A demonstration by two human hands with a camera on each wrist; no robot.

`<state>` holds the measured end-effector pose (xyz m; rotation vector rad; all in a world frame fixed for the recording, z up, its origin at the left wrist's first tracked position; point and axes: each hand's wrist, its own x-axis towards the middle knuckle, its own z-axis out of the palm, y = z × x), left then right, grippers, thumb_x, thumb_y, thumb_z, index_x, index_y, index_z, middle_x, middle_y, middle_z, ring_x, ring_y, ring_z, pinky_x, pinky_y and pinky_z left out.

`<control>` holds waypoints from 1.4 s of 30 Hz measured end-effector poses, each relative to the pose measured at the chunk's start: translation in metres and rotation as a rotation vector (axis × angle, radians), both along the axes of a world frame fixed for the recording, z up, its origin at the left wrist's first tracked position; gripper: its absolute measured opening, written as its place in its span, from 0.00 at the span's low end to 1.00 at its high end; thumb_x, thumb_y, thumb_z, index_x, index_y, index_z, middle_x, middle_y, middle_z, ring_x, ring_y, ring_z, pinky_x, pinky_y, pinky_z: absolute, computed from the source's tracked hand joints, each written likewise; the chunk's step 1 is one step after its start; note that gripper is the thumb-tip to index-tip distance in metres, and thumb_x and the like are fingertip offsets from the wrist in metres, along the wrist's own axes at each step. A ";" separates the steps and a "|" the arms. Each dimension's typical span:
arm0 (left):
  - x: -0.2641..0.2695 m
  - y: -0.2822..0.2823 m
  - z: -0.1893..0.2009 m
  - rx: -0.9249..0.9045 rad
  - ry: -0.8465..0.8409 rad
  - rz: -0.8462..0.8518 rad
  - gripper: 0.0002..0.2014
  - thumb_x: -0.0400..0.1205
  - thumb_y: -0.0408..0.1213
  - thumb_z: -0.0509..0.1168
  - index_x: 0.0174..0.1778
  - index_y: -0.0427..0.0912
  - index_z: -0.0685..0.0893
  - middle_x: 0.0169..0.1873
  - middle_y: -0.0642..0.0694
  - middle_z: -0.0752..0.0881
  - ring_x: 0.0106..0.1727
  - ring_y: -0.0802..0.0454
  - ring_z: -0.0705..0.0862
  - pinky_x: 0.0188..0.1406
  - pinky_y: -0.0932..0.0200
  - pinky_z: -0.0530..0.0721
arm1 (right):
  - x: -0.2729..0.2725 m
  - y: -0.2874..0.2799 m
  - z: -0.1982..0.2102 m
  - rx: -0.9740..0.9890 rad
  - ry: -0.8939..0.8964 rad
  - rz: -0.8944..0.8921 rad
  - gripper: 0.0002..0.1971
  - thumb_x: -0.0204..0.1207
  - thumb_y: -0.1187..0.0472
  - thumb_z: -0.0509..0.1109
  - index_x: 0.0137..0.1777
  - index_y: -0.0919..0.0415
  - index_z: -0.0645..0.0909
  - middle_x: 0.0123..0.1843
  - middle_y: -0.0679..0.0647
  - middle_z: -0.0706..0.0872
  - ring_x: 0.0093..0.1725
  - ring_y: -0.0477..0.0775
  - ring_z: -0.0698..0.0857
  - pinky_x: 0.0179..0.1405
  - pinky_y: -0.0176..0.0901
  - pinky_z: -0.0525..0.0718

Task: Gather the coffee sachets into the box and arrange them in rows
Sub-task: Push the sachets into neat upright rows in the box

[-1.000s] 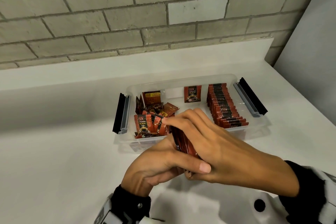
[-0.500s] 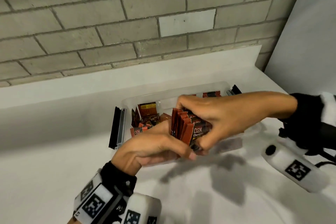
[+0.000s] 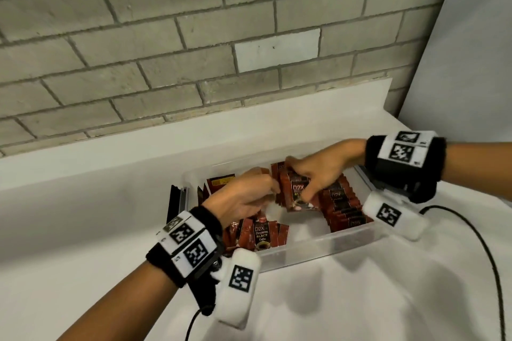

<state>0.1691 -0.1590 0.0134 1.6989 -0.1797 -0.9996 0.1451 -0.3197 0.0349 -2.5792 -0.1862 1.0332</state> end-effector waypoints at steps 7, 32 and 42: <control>0.020 -0.020 -0.026 0.148 0.032 0.160 0.17 0.71 0.12 0.48 0.35 0.39 0.70 0.33 0.43 0.68 0.36 0.49 0.69 0.37 0.54 0.65 | 0.022 0.008 -0.042 -0.312 -0.043 0.054 0.45 0.78 0.46 0.67 0.83 0.67 0.45 0.82 0.63 0.61 0.77 0.62 0.68 0.69 0.44 0.74; 0.002 -0.030 -0.042 0.131 0.145 0.031 0.29 0.77 0.11 0.45 0.76 0.28 0.63 0.79 0.33 0.61 0.77 0.41 0.66 0.80 0.50 0.62 | 0.015 0.008 -0.035 -0.294 -0.343 0.095 0.49 0.65 0.52 0.81 0.78 0.65 0.54 0.73 0.61 0.65 0.72 0.62 0.68 0.62 0.47 0.75; 0.003 -0.037 -0.055 0.243 0.102 -0.137 0.17 0.79 0.18 0.61 0.64 0.33 0.75 0.59 0.37 0.79 0.61 0.48 0.78 0.61 0.52 0.80 | 0.013 0.003 -0.037 -0.323 -0.435 0.090 0.40 0.70 0.55 0.78 0.75 0.66 0.60 0.67 0.62 0.68 0.63 0.60 0.71 0.48 0.44 0.72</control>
